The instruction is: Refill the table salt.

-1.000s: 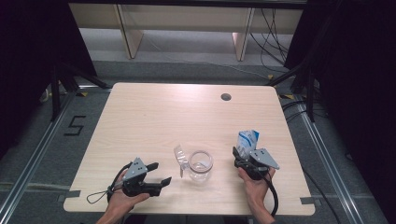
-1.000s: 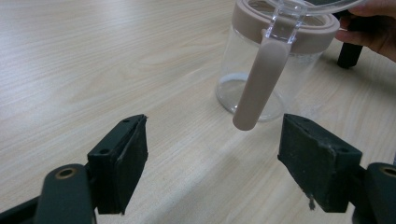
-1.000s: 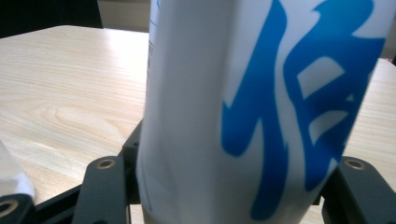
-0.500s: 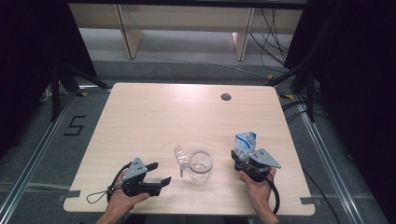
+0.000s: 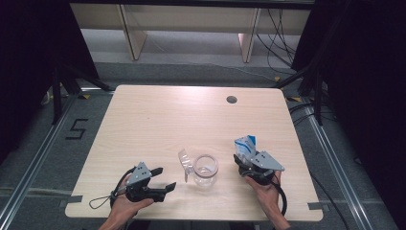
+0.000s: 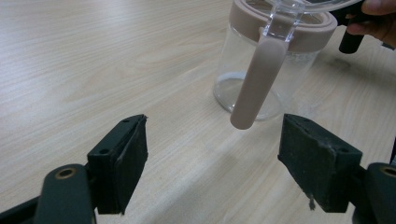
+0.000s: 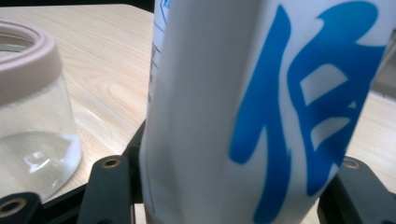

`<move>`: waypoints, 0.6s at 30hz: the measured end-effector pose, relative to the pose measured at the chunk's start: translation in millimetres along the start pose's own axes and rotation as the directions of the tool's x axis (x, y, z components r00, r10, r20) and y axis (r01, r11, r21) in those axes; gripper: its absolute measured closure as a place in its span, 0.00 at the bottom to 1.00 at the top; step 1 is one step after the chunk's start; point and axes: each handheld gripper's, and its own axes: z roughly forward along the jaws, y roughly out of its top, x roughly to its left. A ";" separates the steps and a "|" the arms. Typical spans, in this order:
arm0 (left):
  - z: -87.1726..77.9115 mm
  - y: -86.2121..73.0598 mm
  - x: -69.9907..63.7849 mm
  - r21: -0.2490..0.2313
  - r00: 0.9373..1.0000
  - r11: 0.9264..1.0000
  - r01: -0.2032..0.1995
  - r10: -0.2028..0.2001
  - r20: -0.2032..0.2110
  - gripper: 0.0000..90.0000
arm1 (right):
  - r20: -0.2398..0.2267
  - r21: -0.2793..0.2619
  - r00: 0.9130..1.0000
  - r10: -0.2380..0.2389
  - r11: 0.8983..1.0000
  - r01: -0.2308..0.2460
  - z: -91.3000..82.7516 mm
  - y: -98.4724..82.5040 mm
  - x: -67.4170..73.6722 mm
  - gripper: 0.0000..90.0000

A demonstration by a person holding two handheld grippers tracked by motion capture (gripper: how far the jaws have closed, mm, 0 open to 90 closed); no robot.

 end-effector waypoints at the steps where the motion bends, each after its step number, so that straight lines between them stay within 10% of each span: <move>1: 0.5 -0.1 -0.3 -0.004 1.000 1.000 0.003 -0.003 0.001 0.26 | -0.004 -0.003 1.000 -0.007 1.000 0.007 0.1 0.6 0.1 0.48; 7: 0.3 0.1 -1.7 0.009 1.000 1.000 -0.005 0.005 -0.003 0.26 | -0.052 -0.045 0.988 -0.146 0.989 0.144 1.8 9.2 -1.9 0.48; 15: 0.7 -0.1 -2.8 0.015 1.000 1.000 -0.006 0.006 0.001 0.26 | -0.054 -0.046 0.979 -0.194 0.980 0.192 4.6 10.1 -6.7 0.48; 18: 0.7 -0.1 -3.2 0.007 1.000 1.000 0.002 -0.002 0.002 0.26 | -0.037 -0.036 0.958 -0.286 0.958 0.284 1.7 15.3 -6.7 0.48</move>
